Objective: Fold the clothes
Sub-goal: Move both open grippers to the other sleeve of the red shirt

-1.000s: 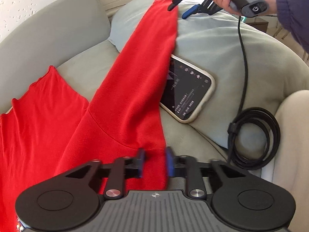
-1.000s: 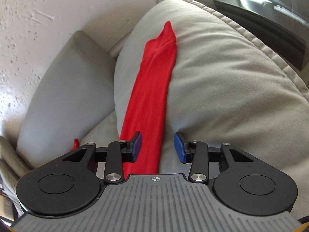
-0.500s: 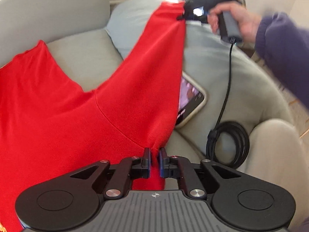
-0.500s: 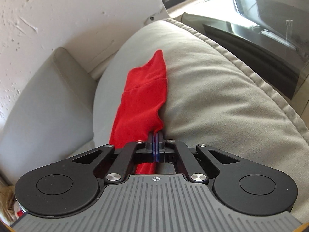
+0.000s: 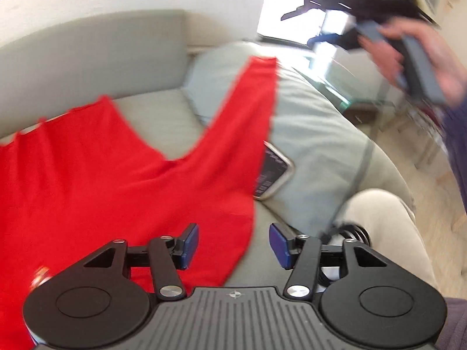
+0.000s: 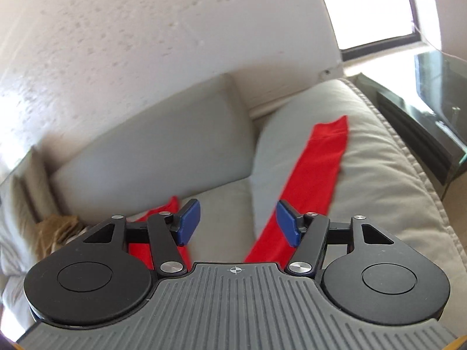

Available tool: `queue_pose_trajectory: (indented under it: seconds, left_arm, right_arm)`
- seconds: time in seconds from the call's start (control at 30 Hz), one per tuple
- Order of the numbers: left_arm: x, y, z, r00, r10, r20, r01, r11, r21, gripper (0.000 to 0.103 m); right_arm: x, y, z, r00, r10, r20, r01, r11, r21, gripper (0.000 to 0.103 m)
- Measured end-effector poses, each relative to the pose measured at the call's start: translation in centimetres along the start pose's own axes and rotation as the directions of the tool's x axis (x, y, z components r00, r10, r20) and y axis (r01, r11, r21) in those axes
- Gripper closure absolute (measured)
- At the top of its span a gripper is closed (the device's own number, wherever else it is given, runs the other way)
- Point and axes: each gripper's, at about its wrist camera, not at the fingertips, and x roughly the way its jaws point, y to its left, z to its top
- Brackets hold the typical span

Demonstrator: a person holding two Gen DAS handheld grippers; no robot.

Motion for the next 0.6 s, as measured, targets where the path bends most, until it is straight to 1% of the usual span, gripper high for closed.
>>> queue_pose_trajectory:
  seconds: [0.07,0.1,0.17,0.2,0.23,0.3,0.33,0.4,0.47,0.5,0.53,0.6]
  left_arm:
    - [-2.5,2.8,-0.5,0.997,0.071,0.025,-0.069,0.993,-0.098,0.044]
    - [-3.9,4.5,-0.8,0.993,0.113,0.04,-0.105,0.983,-0.151,0.044]
    - [-6.8,7.9,-1.4,0.977,0.201,0.069,-0.176,0.948,-0.263,0.044]
    - [-8.5,9.6,-1.7,0.965,0.245,0.088,-0.205,0.923,-0.327,0.044]
    - [-10.3,11.2,-2.0,0.951,0.291,0.107,-0.228,0.891,-0.392,0.044]
    - [-13.4,14.4,-2.6,0.914,0.379,0.143,-0.261,0.821,-0.508,0.044]
    - [-14.7,15.8,-2.8,0.893,0.42,0.162,-0.269,0.786,-0.556,0.044]
    - [-15.8,17.8,-3.2,0.854,0.496,0.159,-0.317,0.736,-0.598,0.043]
    - [-16.6,19.7,-3.6,0.81,0.568,0.146,-0.365,0.684,-0.632,0.043]
    - [-16.5,20.7,-3.8,0.798,0.588,0.131,-0.38,0.66,-0.648,0.043]
    - [-16.1,21.7,-4.0,0.795,0.596,0.112,-0.385,0.639,-0.666,0.042]
    - [-15.0,23.6,-4.7,0.801,0.594,0.073,-0.385,0.604,-0.698,0.043]
  right_arm:
    - [-1.5,3.6,-1.5,0.997,0.066,-0.035,-0.068,0.996,-0.055,0.035]
    - [-1.8,5.3,-2.1,0.994,0.098,-0.053,-0.102,0.992,-0.074,0.035]
    - [-2.1,9.0,-2.9,0.982,0.159,-0.097,-0.17,0.978,-0.121,0.035]
    - [-1.9,11.1,-3.1,0.975,0.187,-0.117,-0.203,0.968,-0.147,0.035]
    - [-1.7,13.1,-3.3,0.967,0.215,-0.137,-0.237,0.956,-0.172,0.035]
    - [-1.0,17.2,-3.5,0.947,0.269,-0.175,-0.304,0.927,-0.22,0.035]
    - [-0.5,19.3,-3.7,0.938,0.29,-0.191,-0.331,0.911,-0.246,0.035]
    - [0.6,23.9,-4.7,0.925,0.313,-0.216,-0.368,0.878,-0.306,0.034]
    - [2.6,28.3,-5.9,0.915,0.316,-0.249,-0.391,0.846,-0.363,0.032]
    - [3.8,30.1,-6.7,0.911,0.314,-0.268,-0.4,0.831,-0.386,0.032]
    - [5.1,32.0,-7.5,0.906,0.31,-0.288,-0.409,0.816,-0.408,0.031]
    - [8.6,35.5,-9.9,0.899,0.265,-0.348,-0.408,0.794,-0.45,0.03]
